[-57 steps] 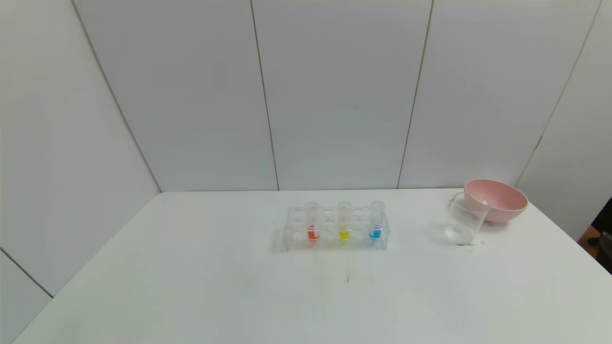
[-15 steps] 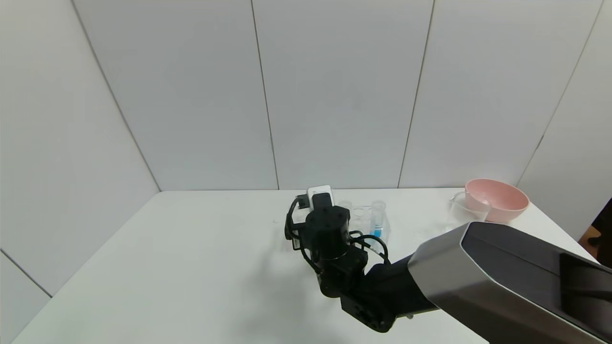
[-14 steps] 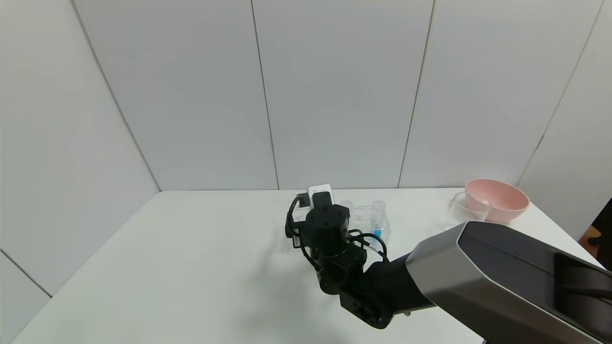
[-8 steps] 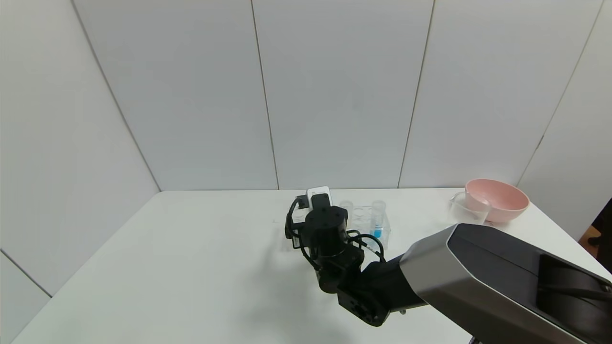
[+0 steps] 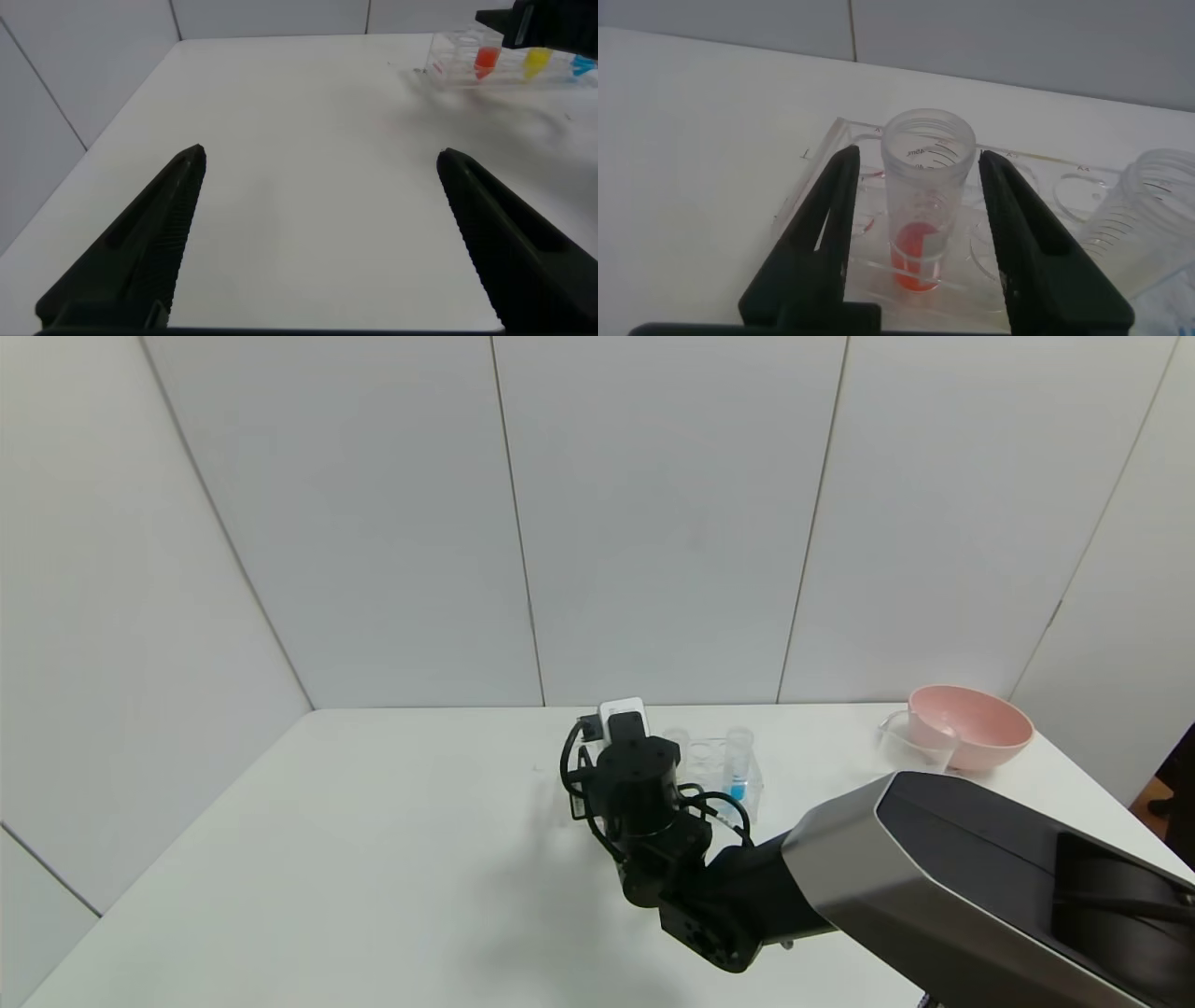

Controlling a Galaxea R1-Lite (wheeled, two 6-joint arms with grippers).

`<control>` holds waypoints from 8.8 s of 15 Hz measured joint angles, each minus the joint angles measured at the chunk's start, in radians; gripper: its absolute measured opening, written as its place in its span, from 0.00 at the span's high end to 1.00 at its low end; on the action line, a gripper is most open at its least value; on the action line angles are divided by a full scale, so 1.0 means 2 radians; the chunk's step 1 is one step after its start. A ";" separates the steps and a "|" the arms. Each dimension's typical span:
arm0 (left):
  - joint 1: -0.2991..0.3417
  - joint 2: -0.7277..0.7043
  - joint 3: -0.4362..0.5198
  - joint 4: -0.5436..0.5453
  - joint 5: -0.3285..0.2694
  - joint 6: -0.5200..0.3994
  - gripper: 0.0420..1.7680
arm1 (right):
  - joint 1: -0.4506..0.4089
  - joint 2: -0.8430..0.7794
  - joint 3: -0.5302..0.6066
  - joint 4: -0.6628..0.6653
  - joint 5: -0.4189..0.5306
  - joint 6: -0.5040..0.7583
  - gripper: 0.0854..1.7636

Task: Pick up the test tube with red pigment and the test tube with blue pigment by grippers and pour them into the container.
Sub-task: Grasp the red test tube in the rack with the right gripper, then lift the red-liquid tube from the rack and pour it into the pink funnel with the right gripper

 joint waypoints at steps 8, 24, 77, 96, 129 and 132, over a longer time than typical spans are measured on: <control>0.000 0.000 0.000 0.000 0.000 0.000 0.00 | 0.001 -0.003 0.000 0.002 -0.001 -0.001 0.76; 0.000 0.000 0.000 0.000 0.000 0.000 0.00 | 0.008 -0.084 -0.025 0.054 0.017 -0.030 0.76; 0.000 0.000 0.000 0.000 0.000 0.000 0.00 | -0.590 -0.238 -0.073 0.591 0.655 -0.469 0.76; 0.000 0.000 0.000 0.000 0.000 0.000 0.00 | -0.511 -0.171 -0.258 0.824 0.487 -0.621 0.76; 0.000 0.000 0.000 0.000 0.000 0.000 0.00 | -0.406 -0.162 -0.258 0.861 0.182 -0.655 0.76; 0.000 0.000 0.000 0.000 0.000 0.000 0.00 | -0.396 -0.158 -0.258 0.857 0.155 -0.657 0.76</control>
